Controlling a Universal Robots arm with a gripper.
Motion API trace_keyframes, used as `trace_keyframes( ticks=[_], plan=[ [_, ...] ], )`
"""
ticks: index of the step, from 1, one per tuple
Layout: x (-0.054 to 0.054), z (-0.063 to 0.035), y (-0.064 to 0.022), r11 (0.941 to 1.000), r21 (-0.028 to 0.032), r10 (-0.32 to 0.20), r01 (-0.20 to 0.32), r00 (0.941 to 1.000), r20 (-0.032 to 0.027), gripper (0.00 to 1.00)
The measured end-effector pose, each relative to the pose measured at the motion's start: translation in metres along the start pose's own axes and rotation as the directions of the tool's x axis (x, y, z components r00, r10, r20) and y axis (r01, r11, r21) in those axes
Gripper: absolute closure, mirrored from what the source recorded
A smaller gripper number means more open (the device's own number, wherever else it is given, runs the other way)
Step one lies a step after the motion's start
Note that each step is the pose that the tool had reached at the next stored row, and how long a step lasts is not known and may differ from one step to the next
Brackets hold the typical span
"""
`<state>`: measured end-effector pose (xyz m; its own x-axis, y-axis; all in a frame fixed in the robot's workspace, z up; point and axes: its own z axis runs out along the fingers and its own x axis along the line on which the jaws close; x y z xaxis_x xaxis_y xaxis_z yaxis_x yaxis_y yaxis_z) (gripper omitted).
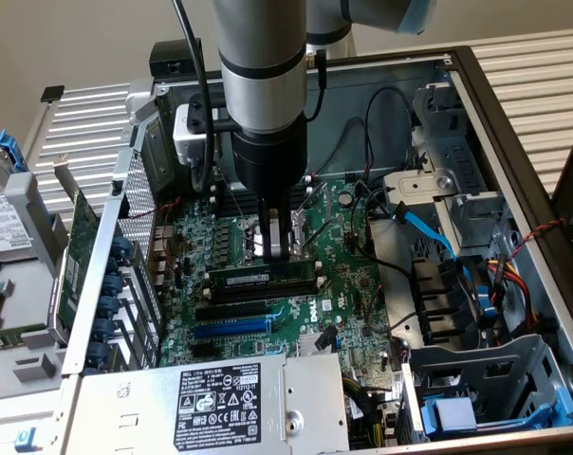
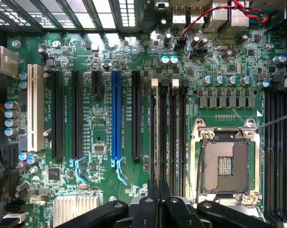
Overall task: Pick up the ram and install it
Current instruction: 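Insert the ram into the slot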
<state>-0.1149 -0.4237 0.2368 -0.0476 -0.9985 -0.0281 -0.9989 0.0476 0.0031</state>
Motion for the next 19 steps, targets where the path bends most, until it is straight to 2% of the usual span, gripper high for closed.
trace_keyframes(
  ticks=[19],
  plan=[
    [0.0003,0.0031,0.0003,1.0,-0.0002,0.001,-0.001,1.0,0.0015,0.88]
  ],
)
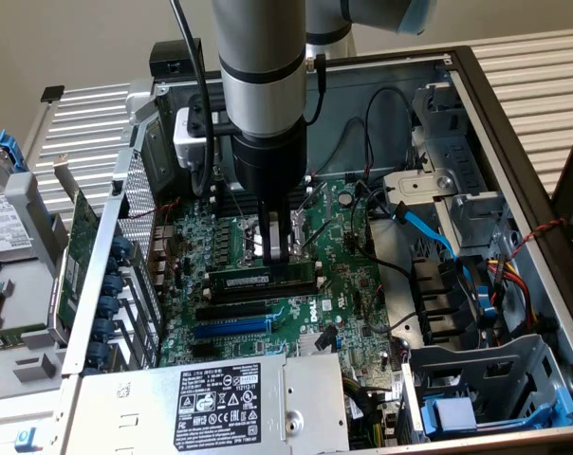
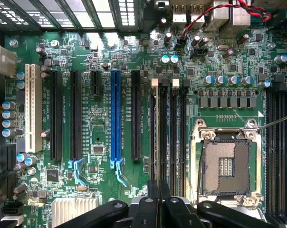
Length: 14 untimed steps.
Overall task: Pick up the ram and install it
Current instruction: 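Insert the ram into the slot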
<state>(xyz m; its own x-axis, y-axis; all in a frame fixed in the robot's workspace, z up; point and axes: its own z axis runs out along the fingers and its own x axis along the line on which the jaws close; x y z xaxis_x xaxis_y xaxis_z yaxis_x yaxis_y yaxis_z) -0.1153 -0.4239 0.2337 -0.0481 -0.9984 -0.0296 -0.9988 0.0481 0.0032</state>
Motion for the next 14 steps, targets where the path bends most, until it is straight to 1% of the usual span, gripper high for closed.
trace_keyframes(
  ticks=[13,14],
  plan=[
    [0.0011,0.0004,0.0,1.0,0.0001,0.0,0.0,1.0,0.0008,0.88],
    [0.0015,0.0007,-0.0001,1.0,0.0008,0.0,0.0,1.0,0.002,0.88]
  ],
)
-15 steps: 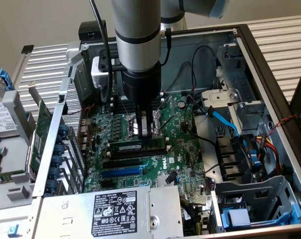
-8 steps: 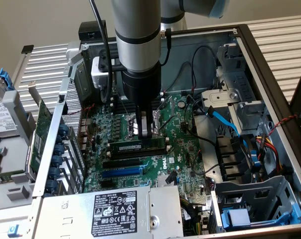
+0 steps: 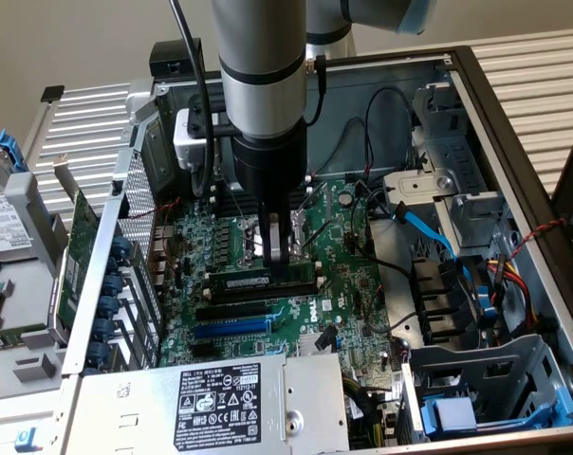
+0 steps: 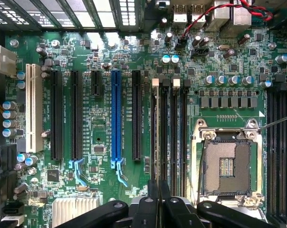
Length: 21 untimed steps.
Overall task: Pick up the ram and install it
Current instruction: 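Insert the ram into the slot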
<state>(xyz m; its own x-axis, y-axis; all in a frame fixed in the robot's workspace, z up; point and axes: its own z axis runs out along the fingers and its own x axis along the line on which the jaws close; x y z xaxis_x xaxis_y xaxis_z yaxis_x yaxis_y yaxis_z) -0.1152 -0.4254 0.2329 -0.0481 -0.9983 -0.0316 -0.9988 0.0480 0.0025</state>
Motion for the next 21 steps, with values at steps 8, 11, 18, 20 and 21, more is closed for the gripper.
trace_keyframes(
  ticks=[8,11,18,20,21],
  plan=[
    [0.0001,-0.0005,0.0001,1.0,-0.0009,0.0,0.0,1.0,0.0029,0.88],
    [0.0005,-0.0002,0.0,1.0,-0.001,0.0,0.0,1.0,0.0065,0.88],
    [0.0011,0.0011,0.0,1.0,-0.0014,0.0,0.0,0.9999,0.0125,0.88],
    [0.0011,0.0017,0.0,1.0,-0.0014,0.0,0.0,0.9999,0.0141,0.88],
    [0.0011,0.002,0.0,1.0,-0.0014,0.0,0.0,0.9999,0.0149,0.88]
  ],
)
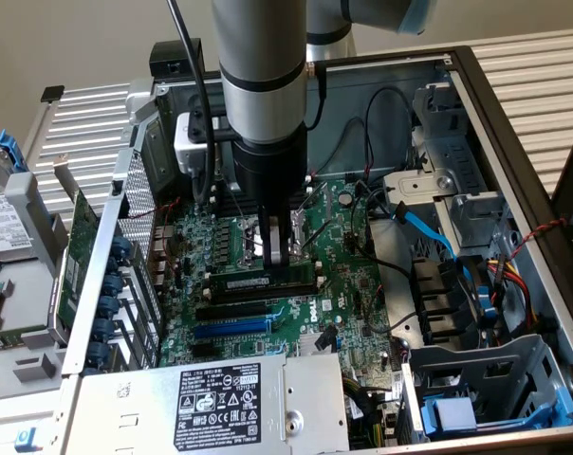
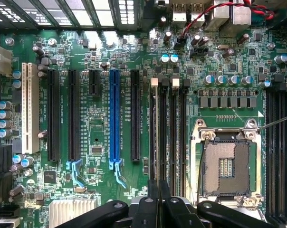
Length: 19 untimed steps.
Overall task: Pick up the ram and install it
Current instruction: 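Insert the ram into the slot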
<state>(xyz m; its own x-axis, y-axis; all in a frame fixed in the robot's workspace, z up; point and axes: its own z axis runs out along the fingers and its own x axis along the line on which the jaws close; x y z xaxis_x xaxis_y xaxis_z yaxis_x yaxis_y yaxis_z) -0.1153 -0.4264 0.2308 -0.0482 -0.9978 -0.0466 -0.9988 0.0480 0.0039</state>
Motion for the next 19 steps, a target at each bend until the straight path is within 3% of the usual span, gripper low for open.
trace_keyframes(
  ticks=[7,8,11,19],
  plan=[
    [0.0,0.0008,-0.0001,1.0,0.0,0.0,0.0,1.0,0.0031,0.87],
    [0.0,0.0007,0.0,1.0,0.0,0.0,0.0,1.0,0.0031,0.8],
    [0.0,0.0001,0.0,1.0,-0.0002,0.0,0.0,1.0,0.003,0.8],
    [-0.001,-0.0152,0.0023,1.0,-0.0001,0.0,0.0,1.0,0.0031,0.8]
  ],
)
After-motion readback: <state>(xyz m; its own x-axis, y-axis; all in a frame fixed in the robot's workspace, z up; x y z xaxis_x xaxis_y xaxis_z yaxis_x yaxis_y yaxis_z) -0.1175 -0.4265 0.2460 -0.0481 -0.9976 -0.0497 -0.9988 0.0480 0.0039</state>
